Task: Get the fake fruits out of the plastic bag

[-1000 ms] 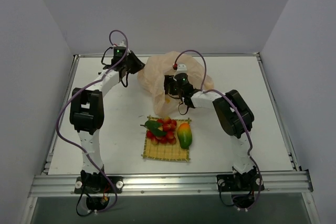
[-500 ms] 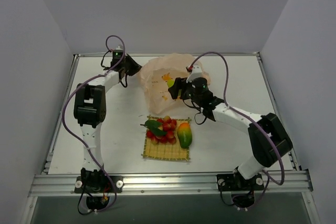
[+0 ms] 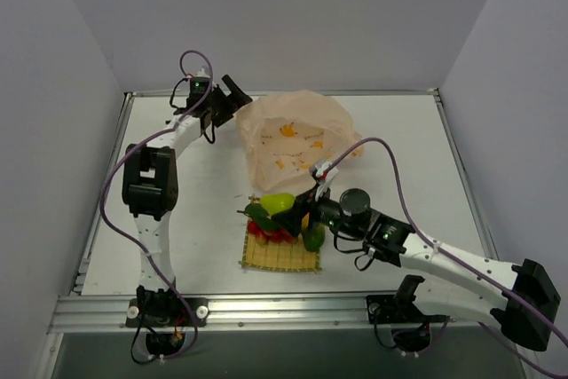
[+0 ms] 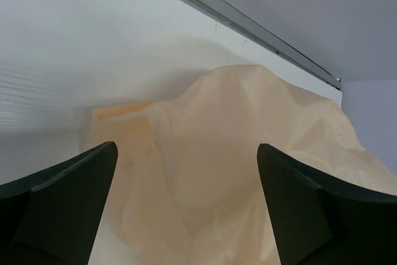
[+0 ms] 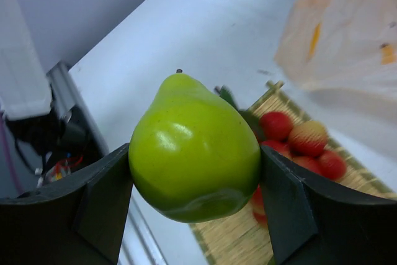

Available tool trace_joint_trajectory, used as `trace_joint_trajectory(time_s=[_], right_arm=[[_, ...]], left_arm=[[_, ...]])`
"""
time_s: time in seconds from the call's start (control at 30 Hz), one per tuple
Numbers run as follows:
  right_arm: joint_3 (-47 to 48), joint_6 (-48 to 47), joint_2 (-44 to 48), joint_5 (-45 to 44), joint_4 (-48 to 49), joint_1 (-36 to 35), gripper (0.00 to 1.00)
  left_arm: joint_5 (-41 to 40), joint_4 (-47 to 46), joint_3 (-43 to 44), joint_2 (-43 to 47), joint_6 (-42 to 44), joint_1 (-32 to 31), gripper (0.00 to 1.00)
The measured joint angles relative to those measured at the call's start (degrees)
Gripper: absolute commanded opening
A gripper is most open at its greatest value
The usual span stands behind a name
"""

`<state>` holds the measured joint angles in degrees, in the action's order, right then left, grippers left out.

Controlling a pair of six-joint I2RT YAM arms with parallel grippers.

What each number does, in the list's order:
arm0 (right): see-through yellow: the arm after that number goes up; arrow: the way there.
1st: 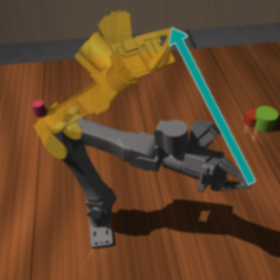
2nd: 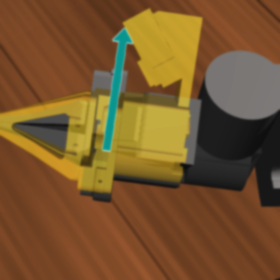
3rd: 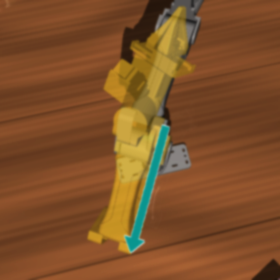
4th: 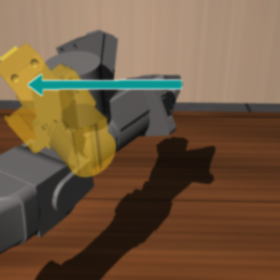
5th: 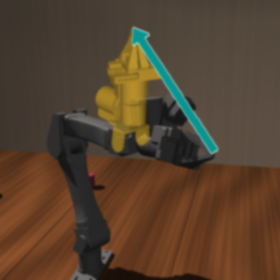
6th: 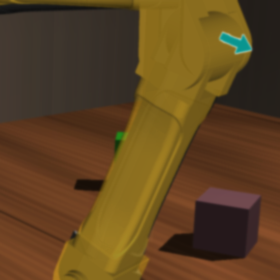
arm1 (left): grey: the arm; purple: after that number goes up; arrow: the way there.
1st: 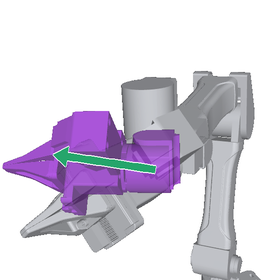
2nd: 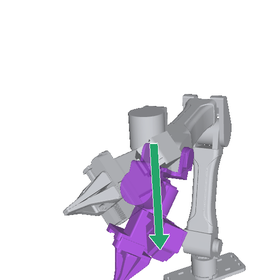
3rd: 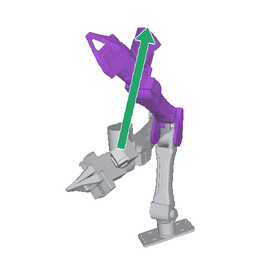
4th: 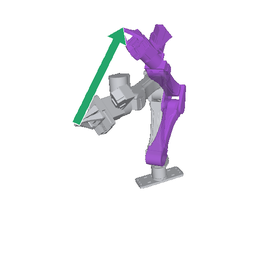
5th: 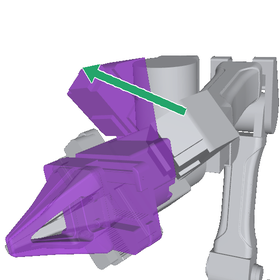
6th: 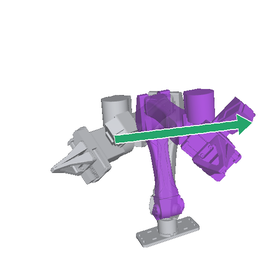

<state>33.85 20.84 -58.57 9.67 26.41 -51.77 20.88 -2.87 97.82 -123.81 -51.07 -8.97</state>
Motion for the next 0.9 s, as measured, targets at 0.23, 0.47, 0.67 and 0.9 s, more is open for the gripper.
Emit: trace_joint_trajectory(time_s=[0.23, 0.47, 0.67, 0.9], right_arm=[[-8.72, 1.70, 4.13, -0.09, -4.83, -10.10, 0.22], [-11.63, 3.43, 0.39, -1.44, -4.28, -12.48, 0.22], [-11.91, 4.42, -5.75, -3.43, -2.47, -14.03, 0.24], [-11.89, 4.44, -7.93, -6.05, -1.88, -15.21, 0.41]], left_arm=[[-1.36, 6.45, -0.04, 12.17, 5.46, 0.04, 0.94], [-3.56, 7.67, -9.40, 37.55, 7.72, 0.02, 0.94], [-4.76, 9.86, -24.15, 58.47, 9.51, -0.55, 0.94], [-5.11, 20.15, -34.34, 69.99, 15.26, -1.09, 0.94]])
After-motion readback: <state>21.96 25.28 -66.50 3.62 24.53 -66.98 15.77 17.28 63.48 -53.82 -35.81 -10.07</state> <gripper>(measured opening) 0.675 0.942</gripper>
